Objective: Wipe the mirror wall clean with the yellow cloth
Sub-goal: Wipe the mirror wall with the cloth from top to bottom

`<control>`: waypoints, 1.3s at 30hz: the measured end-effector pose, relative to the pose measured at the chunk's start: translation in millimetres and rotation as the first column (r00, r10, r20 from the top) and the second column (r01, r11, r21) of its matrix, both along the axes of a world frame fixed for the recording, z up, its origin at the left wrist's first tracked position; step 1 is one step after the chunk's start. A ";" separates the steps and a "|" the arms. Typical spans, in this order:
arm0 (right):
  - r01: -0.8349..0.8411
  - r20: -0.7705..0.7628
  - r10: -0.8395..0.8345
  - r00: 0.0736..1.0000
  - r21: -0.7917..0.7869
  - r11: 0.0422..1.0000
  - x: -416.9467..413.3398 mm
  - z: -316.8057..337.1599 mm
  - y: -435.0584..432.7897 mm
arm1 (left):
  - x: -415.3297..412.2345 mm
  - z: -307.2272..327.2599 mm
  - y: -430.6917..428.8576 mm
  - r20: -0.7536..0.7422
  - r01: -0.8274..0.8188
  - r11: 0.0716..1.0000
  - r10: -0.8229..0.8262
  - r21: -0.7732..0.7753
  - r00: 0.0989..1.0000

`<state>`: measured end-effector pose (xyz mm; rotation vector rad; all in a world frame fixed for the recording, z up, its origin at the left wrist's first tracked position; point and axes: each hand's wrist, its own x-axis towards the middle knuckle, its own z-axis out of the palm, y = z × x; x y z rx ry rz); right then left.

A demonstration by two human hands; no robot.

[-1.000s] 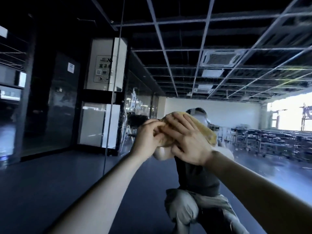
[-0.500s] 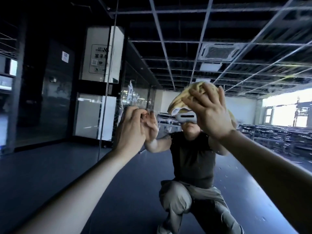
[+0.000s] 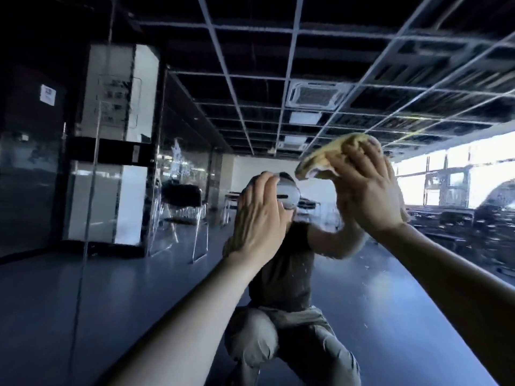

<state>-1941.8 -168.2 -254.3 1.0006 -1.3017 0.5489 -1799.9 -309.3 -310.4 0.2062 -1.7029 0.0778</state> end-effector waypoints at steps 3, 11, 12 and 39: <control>-0.028 0.044 0.030 0.999 -0.040 0.999 -7.6 -38.5 -4.7 | -33.2 1.9 20.7 -0.062 0.005 0.999 -0.003 0.042 0.998; 0.076 -0.217 -0.056 0.975 0.084 0.994 -34.3 -51.6 18.8 | -63.9 -16.2 13.0 -0.168 -0.210 0.977 0.200 -0.042 0.965; 0.060 -0.196 -0.052 0.979 0.034 0.998 -38.7 -32.5 23.1 | -64.8 -16.4 11.8 -0.173 -0.222 0.974 0.211 -0.046 0.962; 0.045 0.150 -0.009 0.989 -0.241 0.969 -61.8 -100.4 62.4 | -61.2 -20.1 23.4 -0.063 -0.350 0.929 0.344 -0.122 0.937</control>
